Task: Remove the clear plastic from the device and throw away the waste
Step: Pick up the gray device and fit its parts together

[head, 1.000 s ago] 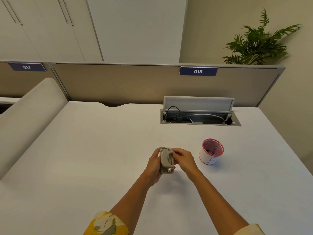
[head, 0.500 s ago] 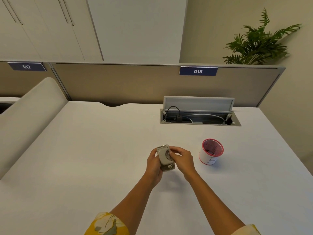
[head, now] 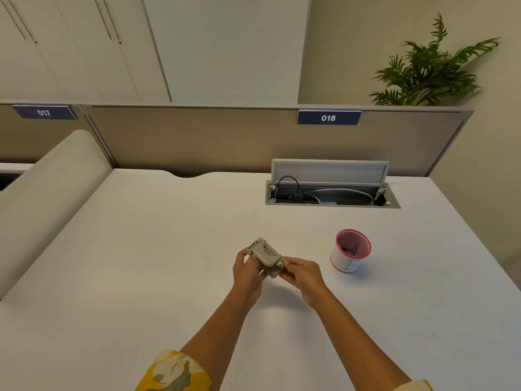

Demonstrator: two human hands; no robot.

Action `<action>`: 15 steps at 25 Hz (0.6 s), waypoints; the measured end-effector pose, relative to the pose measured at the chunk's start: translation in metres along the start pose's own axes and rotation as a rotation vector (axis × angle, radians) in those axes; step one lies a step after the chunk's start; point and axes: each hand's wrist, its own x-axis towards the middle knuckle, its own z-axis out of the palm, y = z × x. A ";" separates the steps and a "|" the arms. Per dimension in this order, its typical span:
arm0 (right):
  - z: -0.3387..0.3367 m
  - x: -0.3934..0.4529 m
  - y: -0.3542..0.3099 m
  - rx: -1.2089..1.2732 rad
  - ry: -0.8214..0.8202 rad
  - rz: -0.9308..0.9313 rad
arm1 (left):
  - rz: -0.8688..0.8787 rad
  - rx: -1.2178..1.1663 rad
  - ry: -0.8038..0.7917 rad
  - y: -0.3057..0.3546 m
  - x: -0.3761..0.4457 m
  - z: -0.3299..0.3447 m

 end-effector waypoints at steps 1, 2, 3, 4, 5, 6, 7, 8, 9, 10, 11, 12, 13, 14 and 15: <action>0.000 0.001 -0.001 -0.038 0.028 0.004 | -0.011 0.016 -0.019 0.000 0.000 -0.002; 0.000 0.003 -0.003 -0.078 0.062 0.010 | -0.022 0.033 -0.037 0.000 0.000 -0.002; -0.001 0.005 -0.004 -0.121 0.098 0.013 | -0.030 0.049 -0.052 -0.001 0.000 -0.003; -0.001 0.006 -0.005 -0.160 0.127 0.012 | -0.033 0.061 -0.064 -0.001 0.000 -0.003; -0.001 0.007 -0.005 -0.188 0.150 0.008 | -0.031 0.069 -0.071 -0.001 0.000 -0.003; -0.001 0.007 -0.005 -0.198 0.168 0.000 | -0.027 0.074 -0.072 0.000 0.000 -0.002; 0.000 0.007 -0.005 -0.191 0.184 -0.012 | -0.021 0.075 -0.068 0.000 0.000 -0.001; 0.000 0.006 -0.004 -0.168 0.196 -0.026 | -0.014 0.069 -0.062 0.001 0.001 0.000; 0.002 0.005 -0.003 -0.130 0.201 -0.038 | -0.011 0.050 -0.055 0.001 0.001 0.001; 0.002 0.003 -0.003 -0.064 0.194 -0.037 | -0.011 0.022 -0.046 0.002 0.000 0.003; 0.003 0.002 -0.003 0.036 0.174 -0.011 | -0.010 -0.004 -0.035 0.003 0.000 0.005; 0.003 0.000 -0.003 0.159 0.137 0.039 | -0.008 -0.021 -0.022 0.003 -0.001 0.007; 0.003 -0.002 -0.003 0.270 0.083 0.100 | -0.002 -0.033 -0.008 0.002 -0.002 0.009; 0.004 -0.004 -0.002 0.341 0.028 0.152 | 0.004 -0.044 0.004 0.002 -0.003 0.010; 0.004 -0.006 -0.001 0.362 -0.013 0.182 | 0.012 -0.053 0.016 0.002 -0.003 0.011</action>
